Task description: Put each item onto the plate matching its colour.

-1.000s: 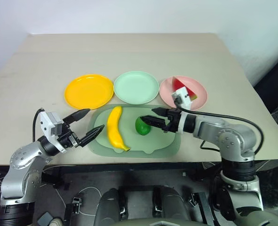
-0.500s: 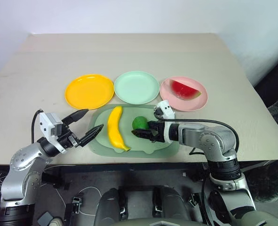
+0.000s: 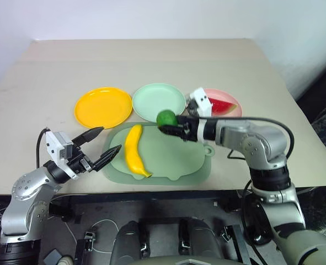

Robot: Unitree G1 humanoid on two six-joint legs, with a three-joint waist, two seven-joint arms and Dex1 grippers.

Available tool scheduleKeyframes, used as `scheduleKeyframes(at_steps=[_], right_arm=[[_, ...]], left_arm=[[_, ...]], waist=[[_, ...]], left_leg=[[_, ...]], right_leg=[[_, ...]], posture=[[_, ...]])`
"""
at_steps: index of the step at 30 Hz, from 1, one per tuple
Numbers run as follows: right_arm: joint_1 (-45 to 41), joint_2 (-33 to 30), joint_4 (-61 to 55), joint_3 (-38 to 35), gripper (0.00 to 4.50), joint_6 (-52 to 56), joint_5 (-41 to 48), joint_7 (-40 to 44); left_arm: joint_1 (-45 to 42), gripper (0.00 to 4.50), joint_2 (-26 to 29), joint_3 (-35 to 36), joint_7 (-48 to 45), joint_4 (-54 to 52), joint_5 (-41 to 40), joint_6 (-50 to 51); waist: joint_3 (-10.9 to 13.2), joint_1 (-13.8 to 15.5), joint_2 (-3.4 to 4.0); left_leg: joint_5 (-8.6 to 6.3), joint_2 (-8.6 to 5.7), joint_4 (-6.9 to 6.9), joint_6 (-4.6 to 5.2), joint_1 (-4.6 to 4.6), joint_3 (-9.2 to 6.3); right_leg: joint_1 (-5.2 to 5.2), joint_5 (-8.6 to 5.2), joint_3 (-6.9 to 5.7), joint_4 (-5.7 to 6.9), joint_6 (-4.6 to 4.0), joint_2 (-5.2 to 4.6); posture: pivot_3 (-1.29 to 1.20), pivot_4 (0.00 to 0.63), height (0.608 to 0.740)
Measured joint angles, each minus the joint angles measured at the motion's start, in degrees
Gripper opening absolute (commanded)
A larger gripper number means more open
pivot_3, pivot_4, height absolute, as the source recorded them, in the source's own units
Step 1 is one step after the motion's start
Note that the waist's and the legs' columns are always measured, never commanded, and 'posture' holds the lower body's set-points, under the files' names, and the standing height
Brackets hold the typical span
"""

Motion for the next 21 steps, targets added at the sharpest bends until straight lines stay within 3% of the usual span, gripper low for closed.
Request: scheduleKeyframes(at_steps=[9,14,19,21], right_arm=[[-15.1,9.0,40.6,4.5,2.97,-25.2,-16.9,-4.5],[-18.9,10.8,51.4,4.1,2.97,-35.4,-21.5,-6.2],[-20.7,12.8,57.5,2.7,4.45,-38.5,-22.9,-6.0],[-20.7,12.8,57.9,1.9,4.45,-39.0,-23.3,-6.1]], left_arm=[[1.5,4.5,-0.1,0.0,1.0,-1.7,0.2,0.0],[2.4,4.5,-0.2,0.0,1.8,-2.4,0.2,0.0],[3.5,4.5,-0.1,0.1,2.0,-3.4,0.1,0.0],[4.4,4.5,-0.1,0.1,2.0,-3.8,0.1,0.0]], waist=[[0.0,0.0,0.02],[0.0,0.0,0.03],[0.0,-0.1,0.03],[0.0,0.0,0.04]], left_leg=[[0.01,-0.01,0.02,-0.01,-0.11,0.12],[0.02,0.0,0.02,-0.03,-0.12,0.11],[0.04,0.02,0.02,-0.05,-0.12,0.1],[0.04,0.02,0.03,-0.05,-0.13,0.1]], right_leg=[[-0.11,0.0,0.02,0.03,0.01,0.0],[-0.13,0.0,0.03,0.04,0.01,0.01],[-0.14,0.0,0.04,0.06,0.01,0.03],[-0.14,0.0,0.05,0.06,0.01,0.03]], posture=[[0.0,0.15,0.695],[0.0,0.15,0.695],[0.0,0.15,0.695],[0.0,0.15,0.695]])
